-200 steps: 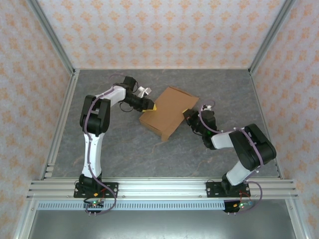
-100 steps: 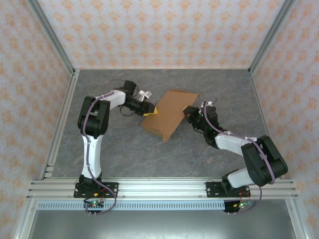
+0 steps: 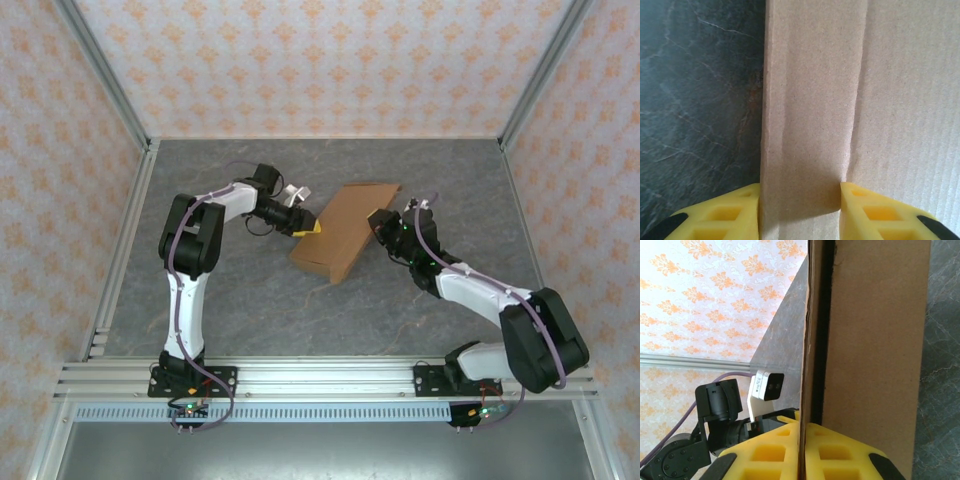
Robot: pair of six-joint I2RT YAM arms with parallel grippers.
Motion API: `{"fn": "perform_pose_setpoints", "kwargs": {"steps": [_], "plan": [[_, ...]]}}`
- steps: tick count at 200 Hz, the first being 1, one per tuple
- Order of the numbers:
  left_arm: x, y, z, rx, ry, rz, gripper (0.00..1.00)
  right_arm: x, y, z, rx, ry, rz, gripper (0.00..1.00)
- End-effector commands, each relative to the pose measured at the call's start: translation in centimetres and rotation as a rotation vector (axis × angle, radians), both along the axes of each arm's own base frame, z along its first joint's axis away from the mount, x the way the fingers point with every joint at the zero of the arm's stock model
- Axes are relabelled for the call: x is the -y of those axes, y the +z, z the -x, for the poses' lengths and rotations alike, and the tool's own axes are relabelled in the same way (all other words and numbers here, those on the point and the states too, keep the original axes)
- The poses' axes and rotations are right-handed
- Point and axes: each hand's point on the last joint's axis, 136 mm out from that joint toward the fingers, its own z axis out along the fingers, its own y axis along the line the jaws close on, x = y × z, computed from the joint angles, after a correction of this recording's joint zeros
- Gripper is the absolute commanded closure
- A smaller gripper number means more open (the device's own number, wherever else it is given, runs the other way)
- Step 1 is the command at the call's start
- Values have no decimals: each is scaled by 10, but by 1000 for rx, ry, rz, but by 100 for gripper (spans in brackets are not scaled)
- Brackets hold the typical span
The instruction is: Fold the paper box
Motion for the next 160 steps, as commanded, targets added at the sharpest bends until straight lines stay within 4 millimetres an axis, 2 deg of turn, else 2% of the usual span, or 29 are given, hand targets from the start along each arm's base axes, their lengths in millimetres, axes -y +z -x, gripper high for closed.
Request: {"fn": "perform_pose_setpoints", "kwargs": {"steps": [1,67,123,160], "plan": [[0,-23,19,-39,-28,-93,60,-8,57,-8,147,-2,-42,91],[-1,-23,16,-23,-33,-136,52,-9,61,-11,115,-30,-9,90],[-4,-17,4,14,-3,-182,51,-9,51,-20,80,-55,25,89],[-1,-17,5,11,-13,-183,51,-15,43,-25,48,-58,55,89]]}}
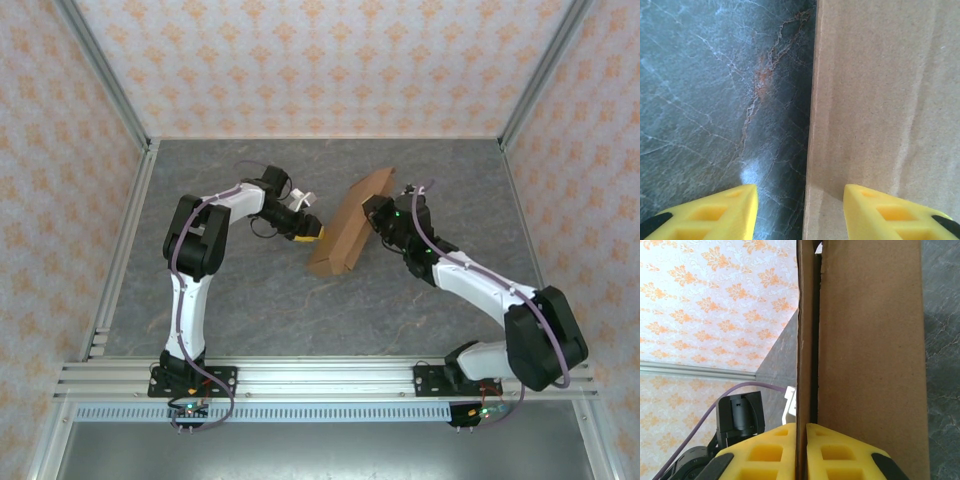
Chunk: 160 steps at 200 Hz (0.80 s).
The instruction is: Fold the paper box
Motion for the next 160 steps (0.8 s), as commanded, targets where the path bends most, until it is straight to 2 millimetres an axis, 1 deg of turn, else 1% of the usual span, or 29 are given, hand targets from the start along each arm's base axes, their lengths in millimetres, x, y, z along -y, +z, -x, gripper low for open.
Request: {"fn": "perform_pose_setpoints", "kwargs": {"steps": [1,30,74,109,135,149,160], "plan": [[-5,-4,-3,12,4,-60,51,-3,9,-8,25,-21,22,89],[2,-7,5,7,-33,-73,52,-6,1,-12,3,-35,16,89],[6,-8,4,9,-44,-75,52,-13,-6,-18,-12,-43,32,89],[7,-9,4,5,-54,-76,52,-17,-16,-23,-35,-51,53,88],[5,-9,1,15,-49,-90,50,-17,-22,-26,-49,-64,72,87],[3,-7,-3,33,-34,-102,50,-17,-26,-28,-58,-71,80,87],[0,-5,-8,51,-11,-127,48,-17,-31,-29,-66,-75,91,87]]}}
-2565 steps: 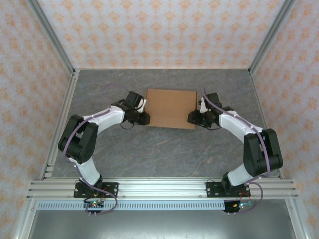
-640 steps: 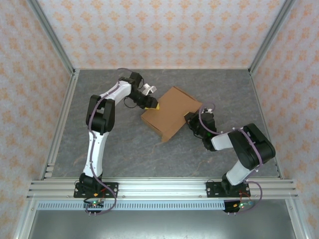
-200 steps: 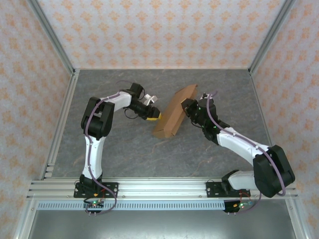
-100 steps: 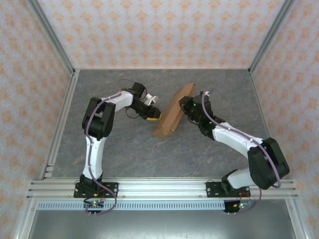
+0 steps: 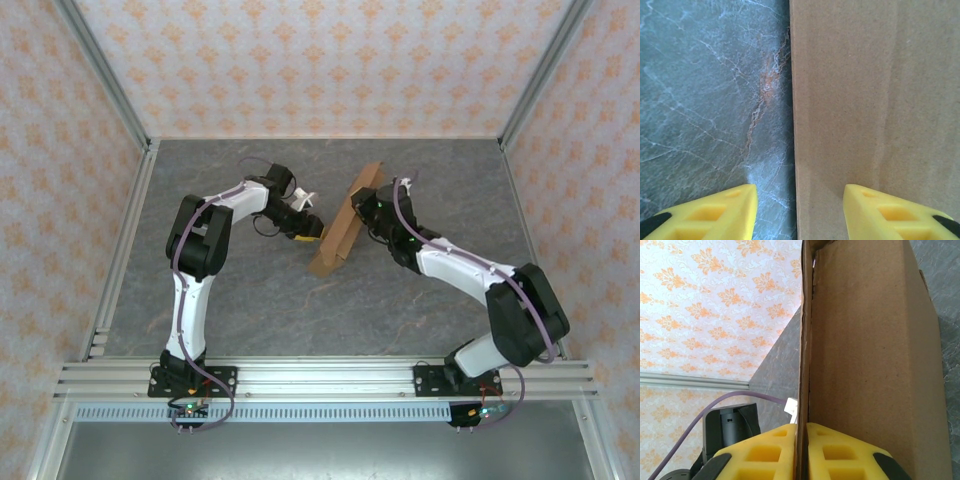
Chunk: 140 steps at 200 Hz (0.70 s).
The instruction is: Fold the paper box
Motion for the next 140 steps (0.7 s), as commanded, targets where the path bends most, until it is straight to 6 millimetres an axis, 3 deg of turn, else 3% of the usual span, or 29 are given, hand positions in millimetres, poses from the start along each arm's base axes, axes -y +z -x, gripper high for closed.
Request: {"fn": "perform_pose_setpoints", "kwargs": {"steps": [1,87,140], "plan": [[-4,-3,-8,40,11,-59,47,4,-25,-3,-58,-36,59,87],[-28,11,-30,133,91,-183,36,3,-35,-4,-80,-76,130,88],[-56,43,-49,262,207,-310,31,1,-33,-4,-79,-90,193,88]]}}
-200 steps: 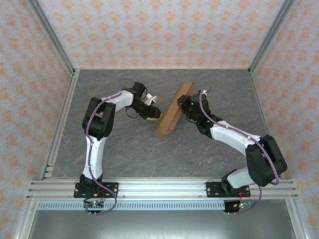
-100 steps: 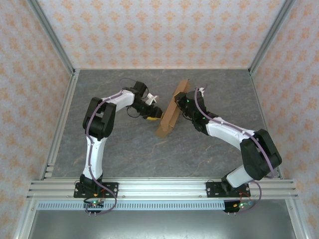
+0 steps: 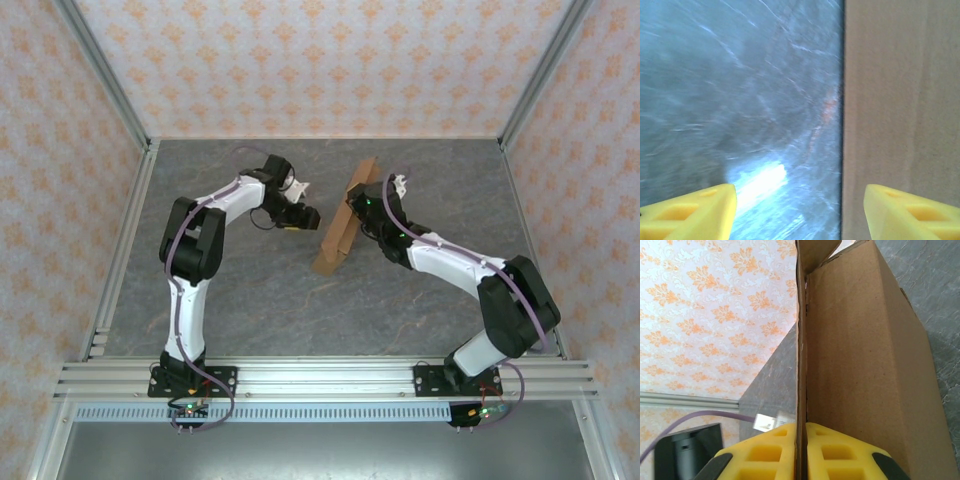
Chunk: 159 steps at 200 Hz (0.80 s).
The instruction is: Fold the paper box
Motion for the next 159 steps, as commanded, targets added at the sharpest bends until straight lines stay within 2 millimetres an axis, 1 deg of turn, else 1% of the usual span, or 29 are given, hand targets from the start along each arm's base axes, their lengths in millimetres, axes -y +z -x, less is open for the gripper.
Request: {"fn": "perform_pose_setpoints", "kwargs": {"steps": [1,19,28,30,32,40,68,82,94,117,129,142,159], "plan": [[-23,32,-19,128,89,-88,31,5,-34,7,-101,-14,122,88],[-32,50,-22,194,142,-104,31,2,-35,6,-106,-10,133,88],[-37,66,-21,242,169,-101,31,0,-35,5,-108,-9,141,88],[-37,64,-19,242,173,-102,31,-1,-35,5,-108,-9,143,88],[-38,75,-19,266,182,-94,31,-1,-34,4,-108,-9,143,88],[-42,89,-15,311,210,-81,31,-2,-34,4,-110,-8,147,88],[-56,128,12,458,300,-54,28,-5,-33,1,-119,-6,163,88],[-58,140,30,519,319,-45,27,-6,-30,-2,-122,-3,171,88],[-54,147,47,569,323,-36,25,-9,-30,-3,-127,2,177,88],[-40,161,80,675,292,-21,22,-12,-30,-6,-133,7,187,88],[-32,169,94,728,269,5,18,-12,-30,-7,-136,5,188,88],[-23,175,105,761,238,40,13,-13,-31,-7,-141,6,195,88],[-8,174,112,783,172,14,9,-14,-32,-8,-145,5,196,88]]}}
